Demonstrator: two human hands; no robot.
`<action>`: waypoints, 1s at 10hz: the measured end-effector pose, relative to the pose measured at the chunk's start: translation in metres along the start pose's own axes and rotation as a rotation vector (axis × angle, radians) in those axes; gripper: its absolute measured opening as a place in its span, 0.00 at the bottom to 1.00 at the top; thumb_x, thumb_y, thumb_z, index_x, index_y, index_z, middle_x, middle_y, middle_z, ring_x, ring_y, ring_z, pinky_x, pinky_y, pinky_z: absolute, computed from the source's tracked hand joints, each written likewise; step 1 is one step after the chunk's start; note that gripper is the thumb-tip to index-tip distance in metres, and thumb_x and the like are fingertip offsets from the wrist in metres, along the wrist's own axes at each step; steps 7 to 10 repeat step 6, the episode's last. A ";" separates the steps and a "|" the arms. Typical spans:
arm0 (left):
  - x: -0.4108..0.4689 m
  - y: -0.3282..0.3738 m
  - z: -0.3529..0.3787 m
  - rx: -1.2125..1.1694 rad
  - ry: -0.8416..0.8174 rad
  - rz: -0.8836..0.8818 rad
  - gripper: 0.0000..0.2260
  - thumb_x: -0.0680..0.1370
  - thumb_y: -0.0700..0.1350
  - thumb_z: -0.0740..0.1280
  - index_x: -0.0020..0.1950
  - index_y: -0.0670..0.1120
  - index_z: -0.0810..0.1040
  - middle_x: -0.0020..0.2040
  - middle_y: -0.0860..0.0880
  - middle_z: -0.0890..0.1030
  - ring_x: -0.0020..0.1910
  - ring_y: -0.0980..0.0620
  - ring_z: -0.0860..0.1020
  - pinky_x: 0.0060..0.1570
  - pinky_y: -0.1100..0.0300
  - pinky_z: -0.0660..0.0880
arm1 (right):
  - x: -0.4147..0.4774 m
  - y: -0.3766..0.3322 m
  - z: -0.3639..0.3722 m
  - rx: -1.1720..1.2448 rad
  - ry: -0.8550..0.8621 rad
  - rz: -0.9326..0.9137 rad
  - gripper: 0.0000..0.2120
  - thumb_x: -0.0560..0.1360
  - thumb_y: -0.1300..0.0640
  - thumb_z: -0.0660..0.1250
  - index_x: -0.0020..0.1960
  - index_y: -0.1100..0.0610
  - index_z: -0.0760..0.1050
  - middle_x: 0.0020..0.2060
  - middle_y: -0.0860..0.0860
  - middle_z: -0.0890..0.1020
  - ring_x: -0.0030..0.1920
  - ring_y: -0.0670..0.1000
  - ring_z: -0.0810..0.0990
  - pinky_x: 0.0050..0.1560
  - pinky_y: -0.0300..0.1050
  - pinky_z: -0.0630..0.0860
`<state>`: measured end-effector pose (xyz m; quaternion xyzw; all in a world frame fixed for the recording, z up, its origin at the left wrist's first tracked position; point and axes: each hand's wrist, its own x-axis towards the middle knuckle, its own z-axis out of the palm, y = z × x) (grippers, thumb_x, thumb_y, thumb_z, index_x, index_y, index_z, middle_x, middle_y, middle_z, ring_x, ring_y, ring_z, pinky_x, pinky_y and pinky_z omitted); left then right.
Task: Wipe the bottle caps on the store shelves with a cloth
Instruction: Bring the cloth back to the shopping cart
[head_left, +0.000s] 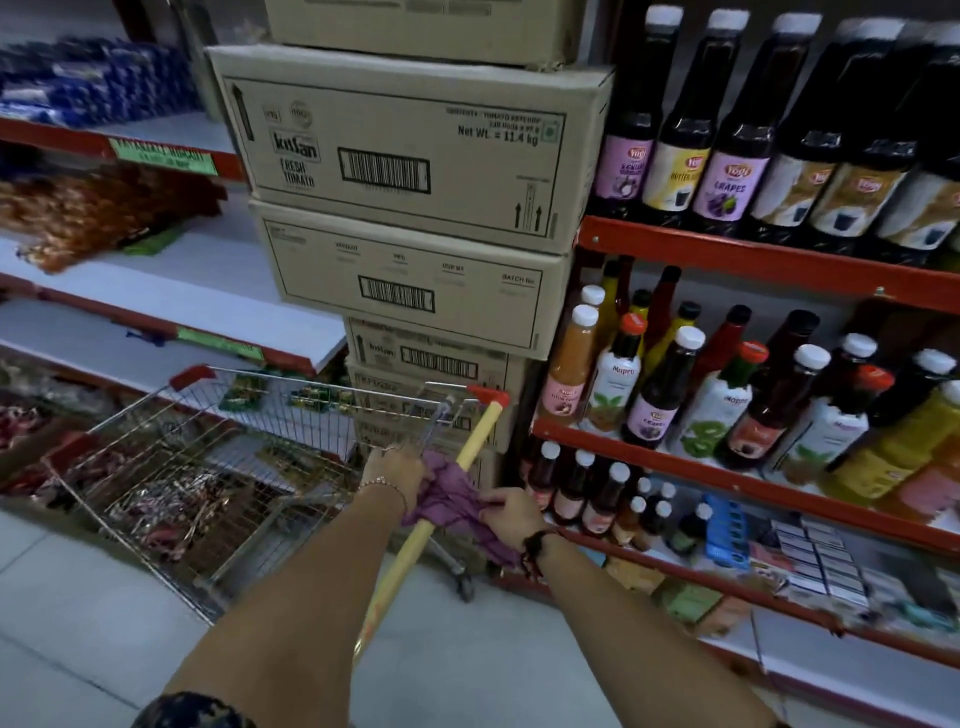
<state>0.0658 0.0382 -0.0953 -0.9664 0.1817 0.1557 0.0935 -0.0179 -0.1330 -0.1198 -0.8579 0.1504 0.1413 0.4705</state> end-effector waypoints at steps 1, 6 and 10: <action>-0.002 -0.002 0.008 0.035 -0.064 -0.034 0.23 0.76 0.54 0.65 0.71 0.66 0.71 0.79 0.45 0.60 0.78 0.38 0.57 0.75 0.36 0.50 | 0.003 -0.003 0.016 -0.104 -0.128 -0.037 0.16 0.78 0.66 0.61 0.63 0.63 0.79 0.63 0.60 0.81 0.65 0.58 0.78 0.61 0.41 0.71; -0.024 0.041 -0.036 0.036 0.071 -0.181 0.26 0.78 0.50 0.58 0.78 0.50 0.65 0.77 0.43 0.66 0.78 0.41 0.60 0.76 0.32 0.43 | -0.032 0.036 -0.062 -0.195 -0.013 0.092 0.21 0.82 0.50 0.59 0.71 0.59 0.71 0.71 0.60 0.74 0.70 0.61 0.72 0.72 0.54 0.68; -0.024 0.041 -0.036 0.036 0.071 -0.181 0.26 0.78 0.50 0.58 0.78 0.50 0.65 0.77 0.43 0.66 0.78 0.41 0.60 0.76 0.32 0.43 | -0.032 0.036 -0.062 -0.195 -0.013 0.092 0.21 0.82 0.50 0.59 0.71 0.59 0.71 0.71 0.60 0.74 0.70 0.61 0.72 0.72 0.54 0.68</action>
